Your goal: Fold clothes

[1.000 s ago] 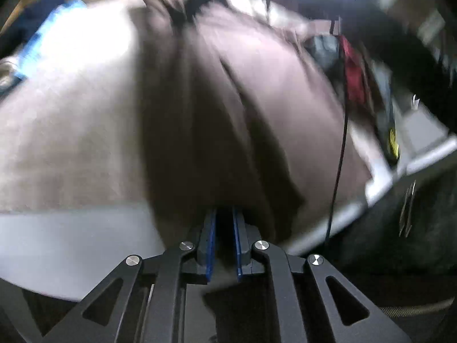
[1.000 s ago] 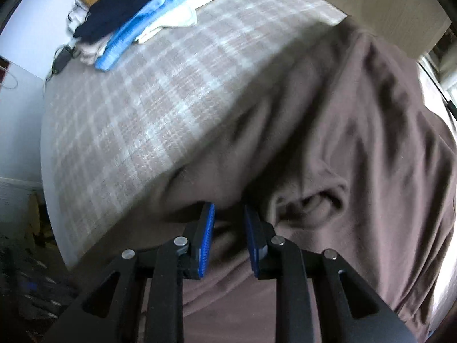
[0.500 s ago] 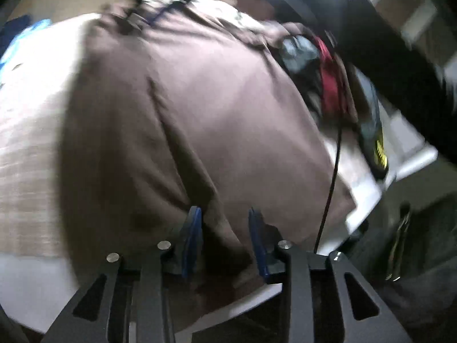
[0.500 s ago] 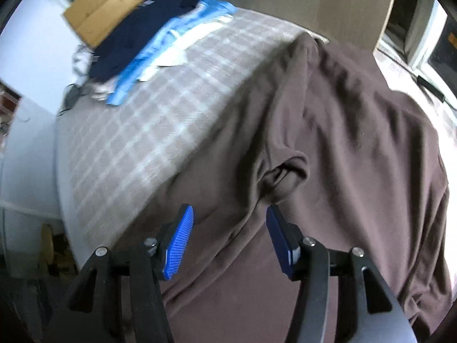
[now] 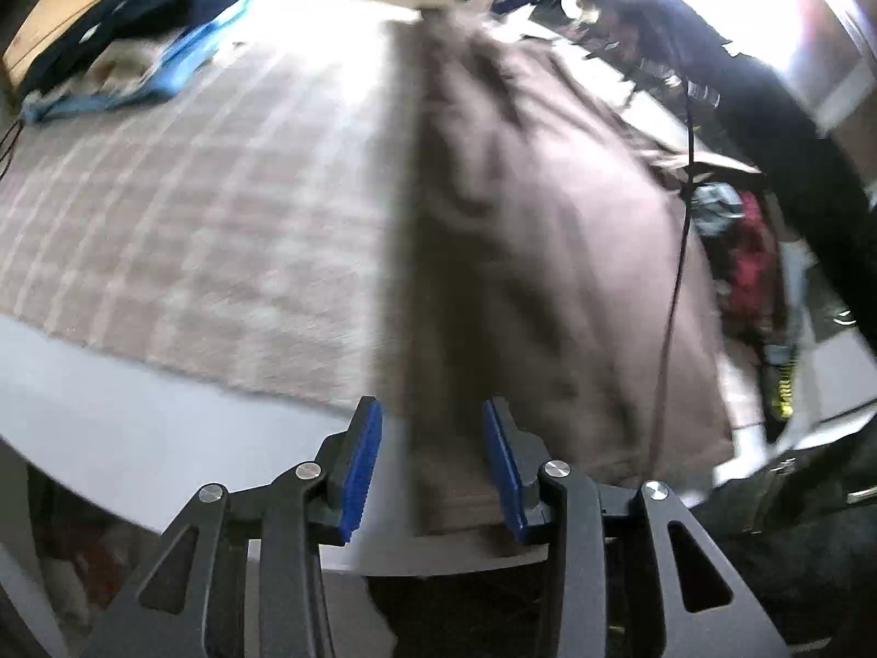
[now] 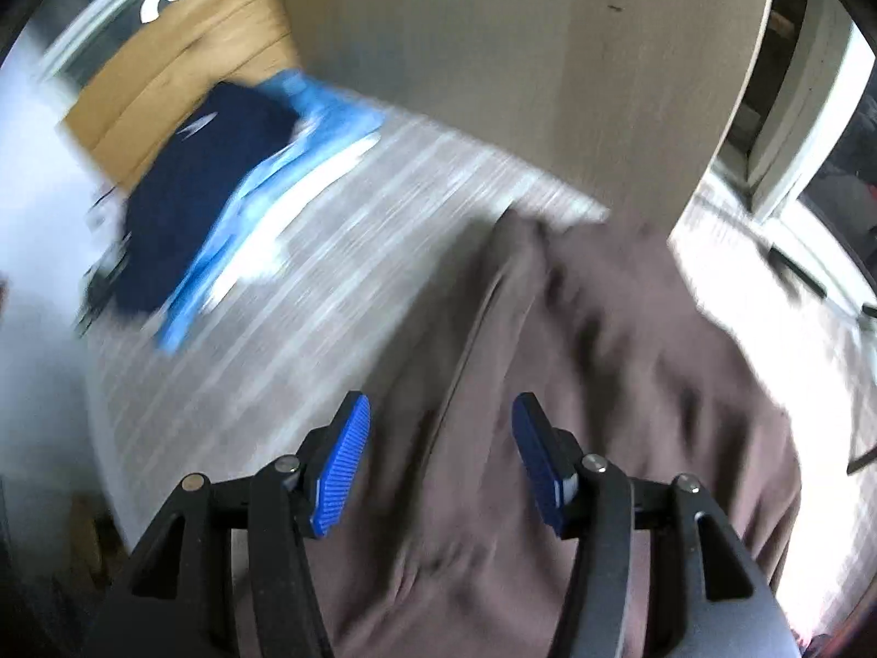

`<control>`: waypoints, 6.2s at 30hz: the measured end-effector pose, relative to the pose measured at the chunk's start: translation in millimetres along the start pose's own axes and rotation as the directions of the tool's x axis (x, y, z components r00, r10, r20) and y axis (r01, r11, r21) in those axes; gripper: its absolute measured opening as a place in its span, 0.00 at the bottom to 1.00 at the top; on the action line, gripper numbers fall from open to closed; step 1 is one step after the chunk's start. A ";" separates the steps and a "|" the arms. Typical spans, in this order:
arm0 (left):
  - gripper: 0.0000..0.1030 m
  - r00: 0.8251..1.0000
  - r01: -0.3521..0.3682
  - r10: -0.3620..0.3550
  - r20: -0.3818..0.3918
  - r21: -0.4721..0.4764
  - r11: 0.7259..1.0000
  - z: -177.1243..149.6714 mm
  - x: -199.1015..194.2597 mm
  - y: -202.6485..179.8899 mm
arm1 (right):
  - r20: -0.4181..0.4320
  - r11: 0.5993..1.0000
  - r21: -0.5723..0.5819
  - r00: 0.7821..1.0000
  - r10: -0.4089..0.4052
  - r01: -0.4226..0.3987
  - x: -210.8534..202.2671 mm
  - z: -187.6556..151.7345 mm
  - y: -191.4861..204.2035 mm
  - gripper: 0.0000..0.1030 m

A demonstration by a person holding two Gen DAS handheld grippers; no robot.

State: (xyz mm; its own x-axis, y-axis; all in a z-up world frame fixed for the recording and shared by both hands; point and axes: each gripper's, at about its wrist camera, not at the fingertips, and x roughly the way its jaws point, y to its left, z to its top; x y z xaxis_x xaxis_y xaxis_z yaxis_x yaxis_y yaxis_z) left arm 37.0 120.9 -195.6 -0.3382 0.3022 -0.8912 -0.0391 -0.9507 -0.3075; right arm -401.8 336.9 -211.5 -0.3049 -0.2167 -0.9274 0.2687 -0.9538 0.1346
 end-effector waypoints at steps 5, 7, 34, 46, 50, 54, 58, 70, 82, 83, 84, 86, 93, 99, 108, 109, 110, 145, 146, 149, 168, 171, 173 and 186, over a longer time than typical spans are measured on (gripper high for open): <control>0.36 0.997 0.073 -0.071 -0.041 0.030 0.997 -1.1 17.5 -4.8 | -0.069 0.997 0.031 0.996 -0.064 0.066 47.2 43.5 -3.1 0.52; 0.34 0.994 0.095 -0.092 -0.051 0.062 0.994 -1.6 23.0 -14.1 | -0.098 0.997 0.033 0.993 -0.062 0.066 59.4 46.2 -7.2 0.52; 0.10 0.993 0.062 -0.065 -0.097 -0.032 0.998 -19.1 -1.4 13.3 | -0.011 0.999 -0.024 0.999 -0.047 0.047 14.4 18.1 2.7 0.35; 0.16 0.983 0.182 -0.173 -0.063 0.196 0.964 8.8 5.7 -64.9 | 0.145 0.979 -0.123 0.973 0.181 -0.164 -187.9 -113.7 -12.1 0.55; 0.17 0.973 0.205 -0.171 -0.153 0.244 0.948 1.9 45.3 -83.8 | 0.165 0.995 -0.080 0.984 0.064 -0.052 -205.5 -171.0 -38.0 0.58; 0.20 0.974 0.182 -0.126 -0.187 0.321 0.929 -6.5 57.0 -94.3 | 0.132 0.999 0.050 0.991 -0.012 0.006 -198.9 -220.6 -84.7 0.58; 0.20 0.975 0.187 -0.138 -0.172 0.313 0.931 0.3 39.9 -100.6 | 0.125 0.980 0.196 0.990 -0.059 0.034 -206.3 -268.7 -134.9 0.57; 0.28 0.913 0.406 -0.318 -0.257 0.485 0.774 -28.8 42.7 -205.2 | 0.124 0.894 0.431 0.973 -0.195 0.124 -275.4 -393.7 -166.8 0.58; 0.29 0.913 0.407 -0.296 -0.282 0.548 0.731 -14.1 62.9 -281.1 | 0.081 0.789 0.610 0.985 -0.150 0.070 -257.4 -505.8 -241.5 0.58; 0.29 0.911 0.410 -0.297 -0.286 0.551 0.727 -9.2 65.8 -287.6 | 0.099 0.789 0.613 0.988 -0.118 0.033 -252.5 -512.0 -243.6 0.58; 0.29 0.911 0.411 -0.296 -0.289 0.558 0.721 -3.9 69.3 -296.2 | 0.121 0.791 0.612 0.990 -0.076 -0.014 -246.4 -518.2 -244.9 0.58; 0.29 0.910 0.412 -0.293 -0.294 0.560 0.719 5.6 76.4 -311.1 | 0.141 0.785 0.614 0.990 -0.010 -0.080 -232.8 -527.1 -248.2 0.58; 0.30 0.889 0.455 -0.330 -0.316 0.545 0.704 40.6 117.5 -385.5 | 0.224 0.717 0.644 0.962 0.158 -0.268 -205.7 -548.2 -263.3 0.58; 0.30 0.900 0.427 -0.288 -0.327 0.532 0.731 54.8 162.7 -420.5 | 0.256 0.738 0.607 0.951 0.172 -0.296 -216.4 -548.7 -260.6 0.58; 0.05 0.814 0.579 -0.456 -0.360 0.426 0.696 61.1 139.3 -413.7 | 0.305 0.756 0.559 0.932 0.195 -0.341 -229.4 -550.4 -248.3 0.58; 0.05 0.806 0.591 -0.478 -0.350 0.422 0.687 62.0 125.8 -409.1 | 0.324 0.751 0.553 0.924 0.204 -0.360 -231.1 -551.3 -247.5 0.58; 0.05 0.797 0.604 -0.500 -0.339 0.418 0.679 63.0 112.4 -404.5 | 0.348 0.742 0.546 0.911 0.220 -0.388 -232.0 -551.5 -246.9 0.58; 0.04 0.756 0.650 -0.560 -0.338 0.294 0.701 31.2 103.1 -352.2 | 0.182 0.949 0.283 0.979 0.092 -0.142 -200.1 -438.4 -207.4 0.48; 0.04 0.759 0.647 -0.558 -0.335 0.296 0.703 31.0 102.3 -350.8 | 0.172 0.949 0.279 0.980 0.099 -0.145 -196.0 -437.1 -207.3 0.45; 0.04 0.761 0.645 -0.559 -0.328 0.289 0.708 32.0 102.1 -346.0 | 0.147 0.951 0.275 0.984 0.104 -0.141 -190.2 -433.9 -208.6 0.16; 0.05 0.673 0.737 -0.590 -0.446 0.336 0.586 10.8 95.2 -378.6 | 0.169 0.849 0.521 0.986 -0.003 -0.086 -251.9 -479.0 -263.5 0.37; 0.06 0.641 0.764 -0.614 -0.459 0.306 0.569 10.6 93.1 -367.6 | 0.171 0.831 0.534 0.982 0.076 -0.157 -241.7 -512.8 -239.0 0.53; 0.06 0.649 0.757 -0.609 -0.455 0.305 0.579 11.6 92.3 -361.0 | 0.158 0.792 0.580 0.980 0.121 -0.192 -228.1 -539.5 -223.2 0.53; 0.19 0.810 0.575 -0.440 -0.387 0.382 0.723 50.9 76.1 -304.7 | 0.282 0.632 0.729 0.957 0.071 -0.262 -191.5 -611.2 -180.6 0.54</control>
State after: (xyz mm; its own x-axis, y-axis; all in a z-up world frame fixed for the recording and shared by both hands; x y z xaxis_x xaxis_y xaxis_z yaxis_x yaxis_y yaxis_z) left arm -24.6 430.0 -152.7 0.1068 0.6902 -0.7157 -0.5820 -0.5402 -0.6078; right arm 166.6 677.9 -271.6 -0.5304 -0.3333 -0.7795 -0.4170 -0.6980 0.5822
